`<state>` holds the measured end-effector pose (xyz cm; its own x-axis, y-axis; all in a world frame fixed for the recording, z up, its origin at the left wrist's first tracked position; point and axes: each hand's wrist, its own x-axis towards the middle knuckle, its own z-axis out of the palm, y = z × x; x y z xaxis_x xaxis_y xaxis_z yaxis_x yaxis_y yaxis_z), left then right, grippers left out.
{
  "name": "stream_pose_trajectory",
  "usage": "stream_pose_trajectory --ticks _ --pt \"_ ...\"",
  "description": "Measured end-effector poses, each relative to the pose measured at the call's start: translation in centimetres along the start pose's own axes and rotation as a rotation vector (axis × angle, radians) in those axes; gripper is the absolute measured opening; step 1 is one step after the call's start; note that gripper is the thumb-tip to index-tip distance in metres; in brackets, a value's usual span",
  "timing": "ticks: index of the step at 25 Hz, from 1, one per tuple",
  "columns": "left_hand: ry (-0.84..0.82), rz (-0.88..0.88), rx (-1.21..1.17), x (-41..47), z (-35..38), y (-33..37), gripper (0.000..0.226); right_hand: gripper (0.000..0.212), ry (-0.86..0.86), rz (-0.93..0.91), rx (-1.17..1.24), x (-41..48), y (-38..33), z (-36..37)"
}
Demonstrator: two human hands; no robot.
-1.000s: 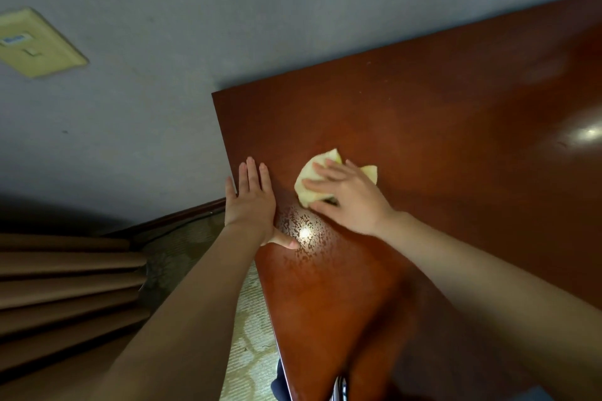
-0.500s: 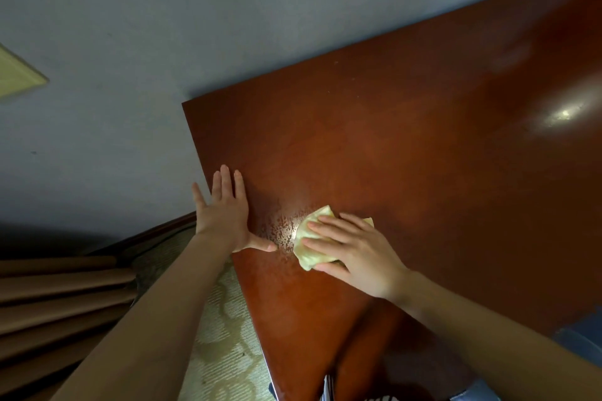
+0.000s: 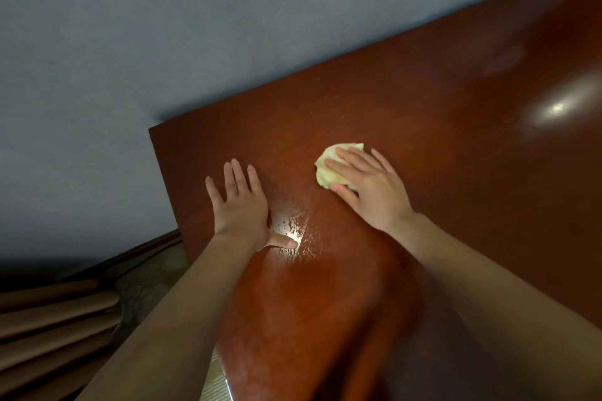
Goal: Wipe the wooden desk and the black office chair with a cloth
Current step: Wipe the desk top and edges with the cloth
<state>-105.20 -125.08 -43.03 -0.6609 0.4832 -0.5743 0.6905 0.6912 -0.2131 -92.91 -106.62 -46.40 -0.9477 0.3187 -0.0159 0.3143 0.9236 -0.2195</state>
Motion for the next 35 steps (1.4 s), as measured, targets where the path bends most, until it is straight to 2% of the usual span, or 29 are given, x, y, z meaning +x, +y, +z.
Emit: stream_pose_trajectory --ticks 6,11,13,17,21,24,28,30,35 --pt "-0.076 -0.014 -0.035 0.8 0.0 0.1 0.158 0.047 0.021 0.181 0.035 8.6 3.8 -0.9" --pt "-0.083 -0.022 -0.029 0.9 -0.3 0.4 0.159 0.047 -0.036 0.346 0.037 14.3 2.0 -0.3" --pt "-0.098 -0.018 -0.053 0.9 -0.4 0.5 0.159 0.047 -0.065 0.283 0.039 15.1 1.1 -0.4" --pt "-0.129 -0.003 -0.183 0.9 -0.3 0.1 0.160 0.046 -0.146 -0.013 0.097 14.5 -1.7 -0.6" --pt "-0.115 0.021 -0.271 0.8 0.3 -0.2 0.160 0.040 -0.095 -0.212 0.170 8.7 -3.7 -0.1" --pt "-0.096 0.040 -0.305 0.7 0.6 -0.4 0.160 0.037 -0.046 -0.342 0.132 4.1 -2.1 -0.1" --pt "-0.078 0.046 -0.328 0.7 0.7 -0.6 0.159 0.041 -0.128 -0.440 0.003 2.5 1.2 -1.3" --pt "-0.072 0.055 -0.340 0.6 0.7 -0.7 0.159 0.043 -0.147 -0.403 -0.063 3.3 2.5 -1.9" --pt "-0.076 0.055 -0.340 0.6 0.9 -0.5 0.159 0.048 -0.165 -0.076 -0.079 8.4 5.9 -2.9"
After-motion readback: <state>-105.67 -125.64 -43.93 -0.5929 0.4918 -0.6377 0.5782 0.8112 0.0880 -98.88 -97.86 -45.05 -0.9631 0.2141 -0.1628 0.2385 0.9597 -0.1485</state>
